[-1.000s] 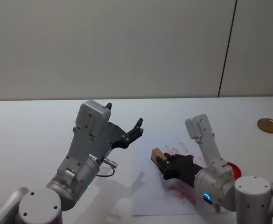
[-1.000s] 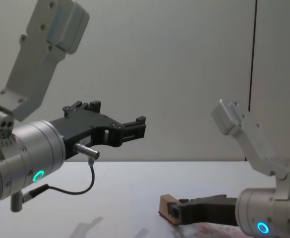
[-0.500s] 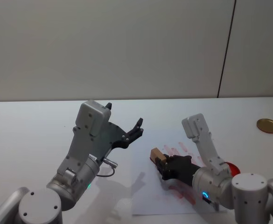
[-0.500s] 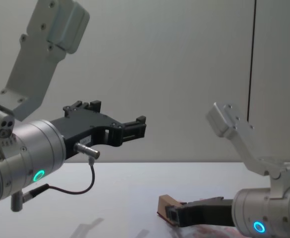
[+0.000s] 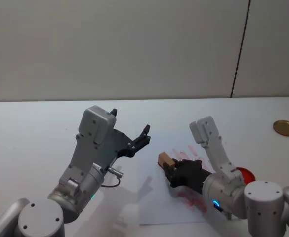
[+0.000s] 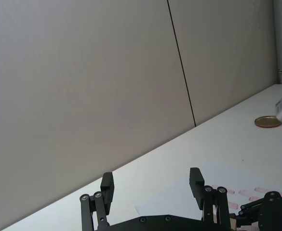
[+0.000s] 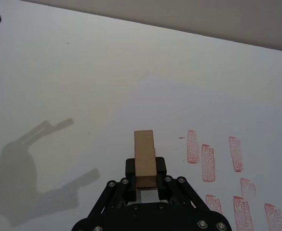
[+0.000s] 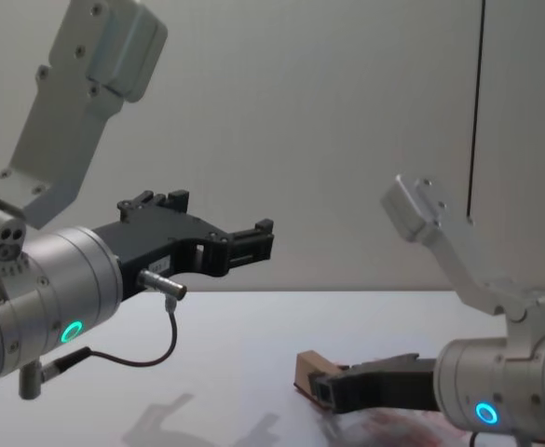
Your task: Use the one hand to pick up the stamp and affix it onto the A4 paper.
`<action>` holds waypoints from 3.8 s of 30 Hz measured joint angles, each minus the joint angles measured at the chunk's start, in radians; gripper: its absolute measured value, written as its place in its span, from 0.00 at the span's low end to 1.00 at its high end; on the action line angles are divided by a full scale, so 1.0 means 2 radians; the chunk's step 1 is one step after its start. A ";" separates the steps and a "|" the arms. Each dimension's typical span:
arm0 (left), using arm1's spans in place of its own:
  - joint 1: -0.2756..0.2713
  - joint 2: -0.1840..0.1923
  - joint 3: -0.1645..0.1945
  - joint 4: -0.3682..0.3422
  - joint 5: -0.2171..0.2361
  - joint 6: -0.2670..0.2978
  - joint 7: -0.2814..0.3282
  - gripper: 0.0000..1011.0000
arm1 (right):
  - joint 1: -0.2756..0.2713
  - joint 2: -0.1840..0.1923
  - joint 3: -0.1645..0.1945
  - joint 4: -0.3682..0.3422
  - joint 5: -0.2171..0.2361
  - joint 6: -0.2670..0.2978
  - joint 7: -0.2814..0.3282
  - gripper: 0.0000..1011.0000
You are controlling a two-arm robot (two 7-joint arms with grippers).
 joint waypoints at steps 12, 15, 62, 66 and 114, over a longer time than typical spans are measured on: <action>0.000 0.000 0.000 0.000 0.000 0.000 0.000 0.98 | -0.008 0.004 -0.003 -0.060 -0.020 -0.032 -0.023 0.21; 0.000 0.000 0.000 0.000 0.000 0.000 0.000 0.98 | -0.012 0.006 -0.003 -0.074 -0.027 -0.039 -0.036 0.21; 0.000 0.000 0.000 0.000 0.000 0.000 0.000 0.98 | -0.133 0.053 0.034 -0.192 0.034 0.032 -0.197 0.21; 0.000 0.000 0.000 0.000 0.000 0.000 0.000 0.98 | -0.139 0.057 0.039 -0.197 0.038 0.035 -0.204 0.21; 0.000 0.000 0.000 0.000 0.000 0.000 0.000 0.98 | -0.185 0.074 0.058 -0.239 0.034 -0.056 -0.206 0.99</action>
